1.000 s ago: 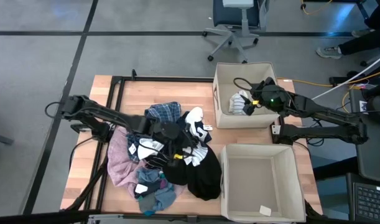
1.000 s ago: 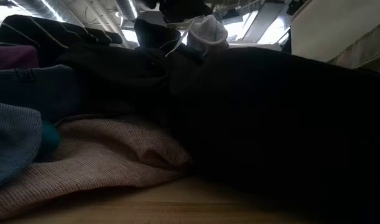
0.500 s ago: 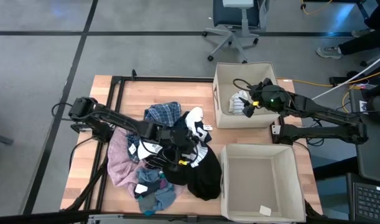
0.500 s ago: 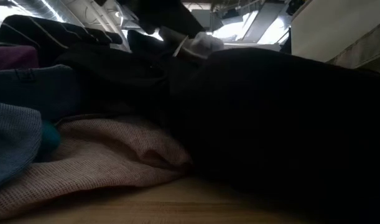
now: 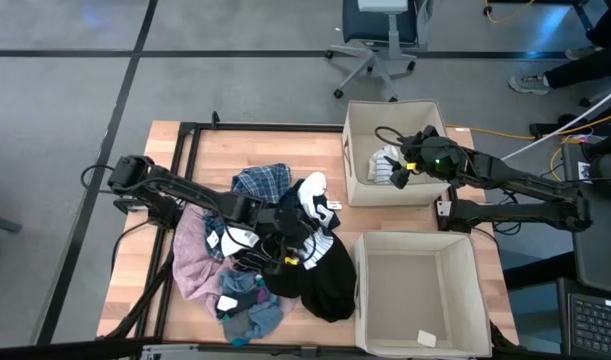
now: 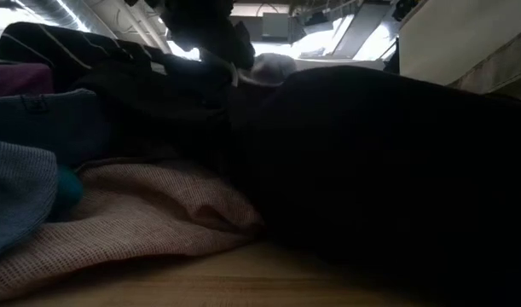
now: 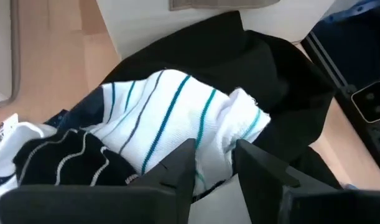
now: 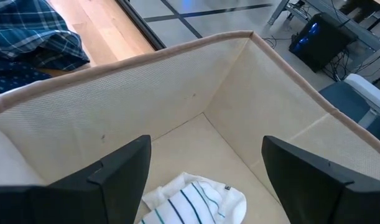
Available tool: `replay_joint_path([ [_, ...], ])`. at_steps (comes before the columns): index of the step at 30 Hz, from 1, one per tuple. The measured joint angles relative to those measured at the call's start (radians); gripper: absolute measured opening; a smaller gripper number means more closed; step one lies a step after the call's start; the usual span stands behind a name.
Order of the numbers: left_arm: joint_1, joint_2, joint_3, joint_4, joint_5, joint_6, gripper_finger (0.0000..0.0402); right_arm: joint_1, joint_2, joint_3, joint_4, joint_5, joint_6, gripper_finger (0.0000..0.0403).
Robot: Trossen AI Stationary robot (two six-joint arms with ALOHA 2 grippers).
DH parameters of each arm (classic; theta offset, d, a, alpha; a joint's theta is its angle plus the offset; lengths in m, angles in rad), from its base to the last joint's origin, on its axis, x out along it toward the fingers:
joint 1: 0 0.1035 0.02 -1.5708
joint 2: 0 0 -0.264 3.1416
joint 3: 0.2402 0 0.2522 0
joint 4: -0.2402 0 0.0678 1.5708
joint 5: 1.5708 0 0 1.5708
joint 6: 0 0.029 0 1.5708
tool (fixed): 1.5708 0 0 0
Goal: Sort clothes
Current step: Put the striped white sock into the top laundry organizer
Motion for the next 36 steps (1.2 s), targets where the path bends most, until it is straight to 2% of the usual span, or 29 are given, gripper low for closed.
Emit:
replay_joint_path([
  [7, 0.002, 0.001, 0.0, 0.049, -0.001, 0.082, 0.0009, 0.0, 0.0, 0.0, 0.016, -0.008, 0.0, 0.0308],
  [12, 0.006, -0.016, 0.004, 0.109, -0.017, 0.132, 0.0012, 0.0, 0.0, 0.0, 0.075, -0.096, -0.005, 0.0308],
  [16, 0.018, -0.058, 0.023, 0.146, -0.154, 0.19, 0.0005, 0.0, 0.0, 0.0, 0.151, -0.232, -0.029, 0.0308],
  [21, 0.054, -0.125, 0.026, 0.257, -0.307, 0.242, 0.0011, 0.001, 0.0, 0.0, 0.25, -0.454, -0.049, 0.0308],
  [24, 0.086, -0.149, 0.026, 0.319, -0.319, 0.252, 0.0009, 0.001, 0.009, 0.0, 0.304, -0.582, -0.052, 0.0308],
  [27, 0.12, -0.155, 0.026, 0.376, -0.319, 0.27, 0.0004, 0.001, 0.036, 0.0, 0.343, -0.661, -0.052, 0.0308],
  [30, 0.146, -0.157, 0.026, 0.409, -0.32, 0.272, 0.0005, 0.02, 0.078, 0.0, 0.374, -0.693, -0.063, 0.0308],
  [36, 0.18, -0.158, 0.026, 0.448, -0.32, 0.27, 0.0013, 0.106, 0.175, 0.0, 0.415, -0.643, -0.164, 0.0308],
])
